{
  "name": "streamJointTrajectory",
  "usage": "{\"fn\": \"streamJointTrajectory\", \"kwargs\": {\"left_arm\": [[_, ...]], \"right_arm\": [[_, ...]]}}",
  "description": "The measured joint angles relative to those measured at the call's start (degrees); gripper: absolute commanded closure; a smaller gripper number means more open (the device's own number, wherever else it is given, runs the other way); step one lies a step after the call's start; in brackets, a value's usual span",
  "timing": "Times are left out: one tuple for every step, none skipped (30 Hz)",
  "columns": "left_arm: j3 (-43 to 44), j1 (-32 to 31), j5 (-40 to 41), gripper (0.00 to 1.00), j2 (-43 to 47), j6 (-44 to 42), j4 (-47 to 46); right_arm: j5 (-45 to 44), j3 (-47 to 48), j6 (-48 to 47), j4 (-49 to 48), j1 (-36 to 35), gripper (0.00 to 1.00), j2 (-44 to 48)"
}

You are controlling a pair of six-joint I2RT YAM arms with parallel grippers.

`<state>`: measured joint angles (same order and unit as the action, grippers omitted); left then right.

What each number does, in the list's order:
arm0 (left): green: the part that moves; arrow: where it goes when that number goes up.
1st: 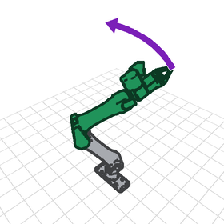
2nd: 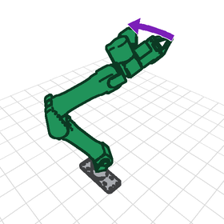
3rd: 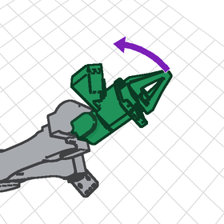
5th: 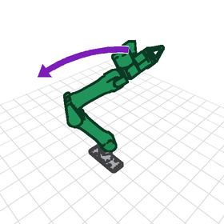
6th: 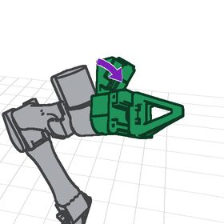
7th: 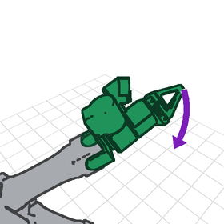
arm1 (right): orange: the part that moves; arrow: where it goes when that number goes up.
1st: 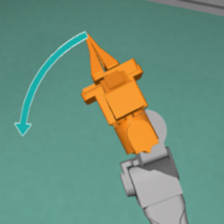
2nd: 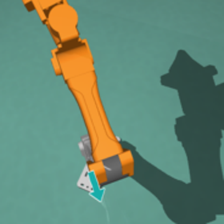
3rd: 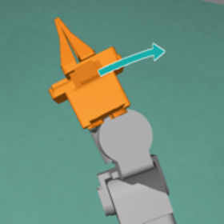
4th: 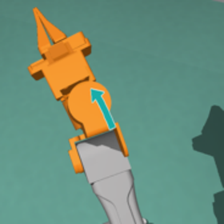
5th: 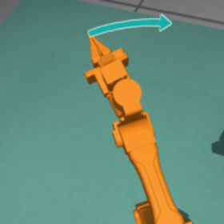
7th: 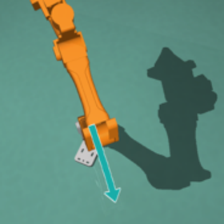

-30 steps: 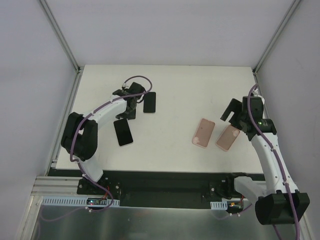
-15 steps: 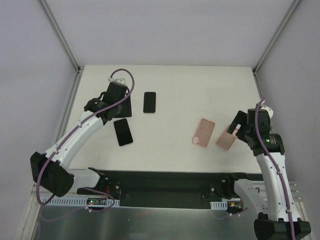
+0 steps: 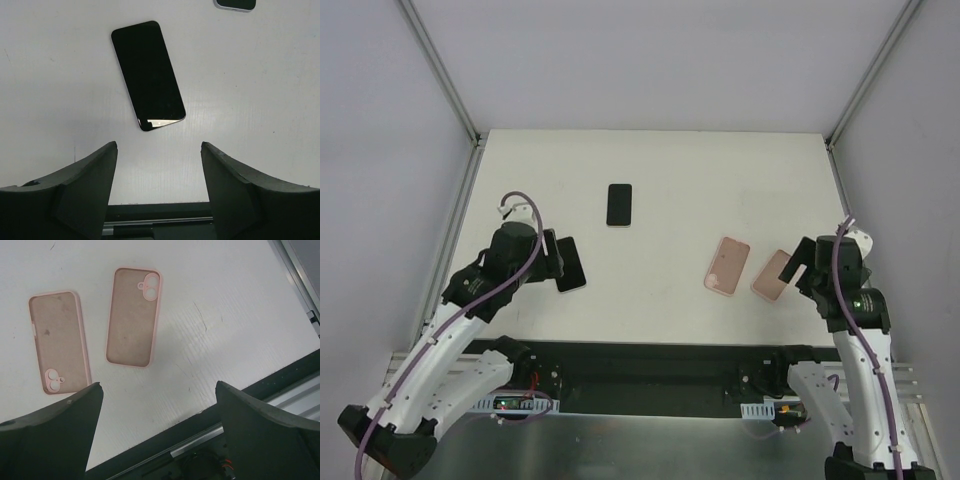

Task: Take the phone out of the phone case
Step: Reset both arms

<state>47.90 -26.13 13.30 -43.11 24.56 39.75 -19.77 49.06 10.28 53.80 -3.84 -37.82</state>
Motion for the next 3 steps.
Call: {"fn": "streamJointTrajectory", "kwargs": {"left_arm": [[-0.7, 0.0, 0.0, 0.33, 1.0, 0.4, 0.1], [-1.2, 0.0, 0.0, 0.33, 1.7, 0.8, 0.1], [-1.5, 0.0, 0.0, 0.33, 2.1, 1.3, 0.1]], "right_arm": [[-0.2, 0.0, 0.0, 0.0, 0.0, 0.04, 0.4], [-0.5, 0.0, 0.0, 0.0, 0.0, 0.04, 0.6], [-0.6, 0.0, 0.1, 0.0, 0.0, 0.04, 0.7]]}}
